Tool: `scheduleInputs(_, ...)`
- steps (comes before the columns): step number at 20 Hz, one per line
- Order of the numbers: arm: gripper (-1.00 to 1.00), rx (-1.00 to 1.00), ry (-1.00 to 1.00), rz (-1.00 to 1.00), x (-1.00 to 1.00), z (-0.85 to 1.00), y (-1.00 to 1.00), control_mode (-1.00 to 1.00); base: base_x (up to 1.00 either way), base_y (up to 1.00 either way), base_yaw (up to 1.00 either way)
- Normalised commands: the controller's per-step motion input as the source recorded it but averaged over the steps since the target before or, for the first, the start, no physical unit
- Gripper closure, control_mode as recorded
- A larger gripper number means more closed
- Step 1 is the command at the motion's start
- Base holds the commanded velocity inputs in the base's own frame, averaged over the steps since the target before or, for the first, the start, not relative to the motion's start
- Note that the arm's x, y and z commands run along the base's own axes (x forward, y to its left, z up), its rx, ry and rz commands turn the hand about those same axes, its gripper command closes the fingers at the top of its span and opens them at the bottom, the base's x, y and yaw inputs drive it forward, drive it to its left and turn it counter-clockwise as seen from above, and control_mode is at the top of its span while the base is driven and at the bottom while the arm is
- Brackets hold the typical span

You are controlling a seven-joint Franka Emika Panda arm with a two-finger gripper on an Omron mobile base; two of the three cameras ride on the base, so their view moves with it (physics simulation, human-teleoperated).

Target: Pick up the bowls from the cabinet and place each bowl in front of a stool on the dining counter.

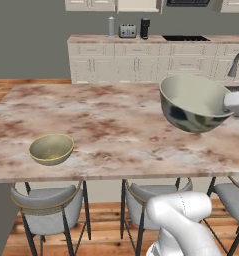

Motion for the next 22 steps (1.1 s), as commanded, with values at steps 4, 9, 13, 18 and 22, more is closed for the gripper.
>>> scheduleInputs(4, 1.0, -0.02, 0.0, -0.02, 0.21, -0.1, -0.11, -1.0, 0.0, 0.0, 0.0)
scheduleInputs(9, 1.0, -0.11, 0.0, -0.04, 0.46, -0.37, -0.01, -1.0, 0.0, 0.0, 0.0)
scheduleInputs(13, 1.0, -0.11, 0.0, -0.06, 0.52, -0.45, -0.13, -1.0, 0.0, 0.0, 0.0)
scheduleInputs(18, 1.0, -0.02, 0.0, -0.06, 0.31, -0.33, -0.23, -1.0, 0.0, 0.0, 0.0)
scheduleInputs(22, 1.0, 0.0, 0.0, -0.03, 0.22, -0.49, -0.19, -1.0, 0.0, 0.0, 0.0)
